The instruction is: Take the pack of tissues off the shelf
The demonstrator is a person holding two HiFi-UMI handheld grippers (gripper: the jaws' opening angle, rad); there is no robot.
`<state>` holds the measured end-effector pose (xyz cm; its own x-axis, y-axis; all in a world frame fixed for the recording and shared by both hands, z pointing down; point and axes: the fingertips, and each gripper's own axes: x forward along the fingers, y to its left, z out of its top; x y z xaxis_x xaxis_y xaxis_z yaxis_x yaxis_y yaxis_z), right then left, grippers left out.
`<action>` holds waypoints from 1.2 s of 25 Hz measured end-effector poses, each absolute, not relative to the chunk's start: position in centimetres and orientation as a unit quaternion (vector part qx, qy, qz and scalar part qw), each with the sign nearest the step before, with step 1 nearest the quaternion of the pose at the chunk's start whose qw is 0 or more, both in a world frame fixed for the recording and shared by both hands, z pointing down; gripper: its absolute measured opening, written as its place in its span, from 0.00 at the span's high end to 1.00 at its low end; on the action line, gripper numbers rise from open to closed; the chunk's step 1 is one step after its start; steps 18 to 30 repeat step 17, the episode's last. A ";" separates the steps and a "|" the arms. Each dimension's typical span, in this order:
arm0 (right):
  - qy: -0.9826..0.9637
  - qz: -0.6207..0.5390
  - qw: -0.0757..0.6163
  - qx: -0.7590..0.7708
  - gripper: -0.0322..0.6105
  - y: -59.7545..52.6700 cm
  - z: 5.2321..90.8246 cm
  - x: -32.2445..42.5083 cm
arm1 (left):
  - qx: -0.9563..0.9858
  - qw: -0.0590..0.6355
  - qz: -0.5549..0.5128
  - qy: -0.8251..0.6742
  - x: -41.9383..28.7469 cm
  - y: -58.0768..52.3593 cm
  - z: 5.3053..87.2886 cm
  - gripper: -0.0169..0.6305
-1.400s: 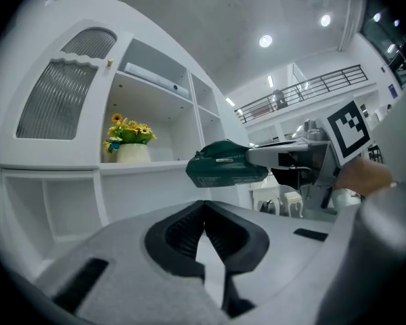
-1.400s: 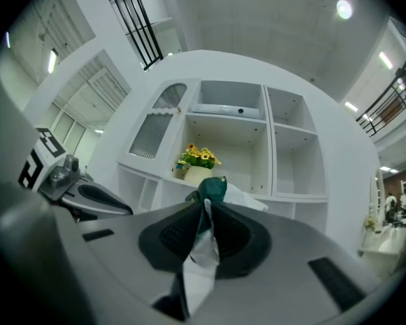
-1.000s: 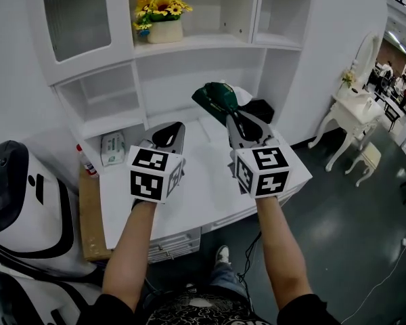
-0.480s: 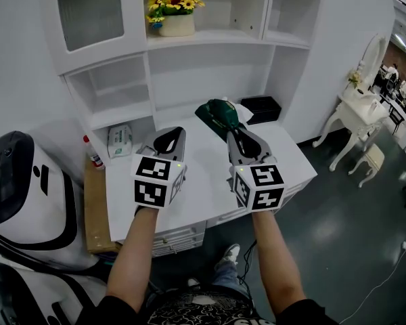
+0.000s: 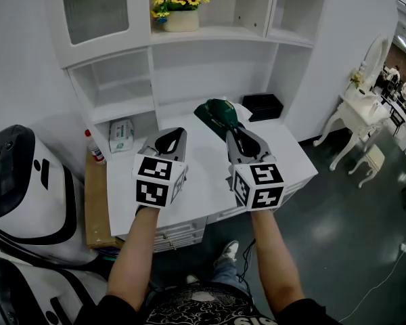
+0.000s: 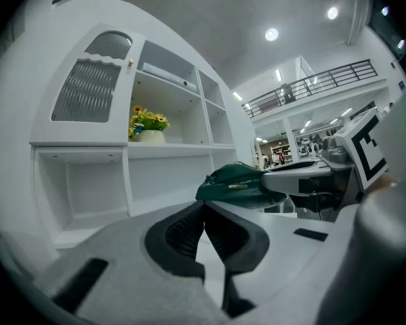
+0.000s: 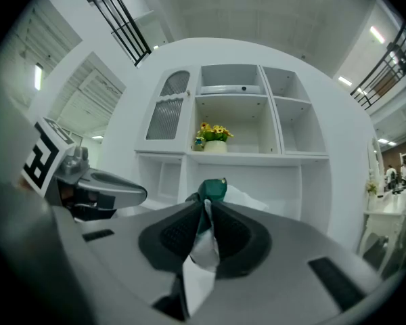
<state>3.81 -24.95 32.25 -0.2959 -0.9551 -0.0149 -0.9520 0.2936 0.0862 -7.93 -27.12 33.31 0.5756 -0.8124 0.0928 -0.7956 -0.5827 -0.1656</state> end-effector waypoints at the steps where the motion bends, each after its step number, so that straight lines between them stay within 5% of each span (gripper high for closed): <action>1: -0.804 -0.038 0.018 0.593 0.88 -25.0 32.2 3.8 | -0.886 0.053 -0.080 0.453 -7.9 -27.1 33.3 0.97; 30: -0.803 -0.032 0.015 0.595 0.88 -25.2 32.3 4.6 | -0.887 0.050 -0.082 0.452 -7.3 -27.5 33.5 0.97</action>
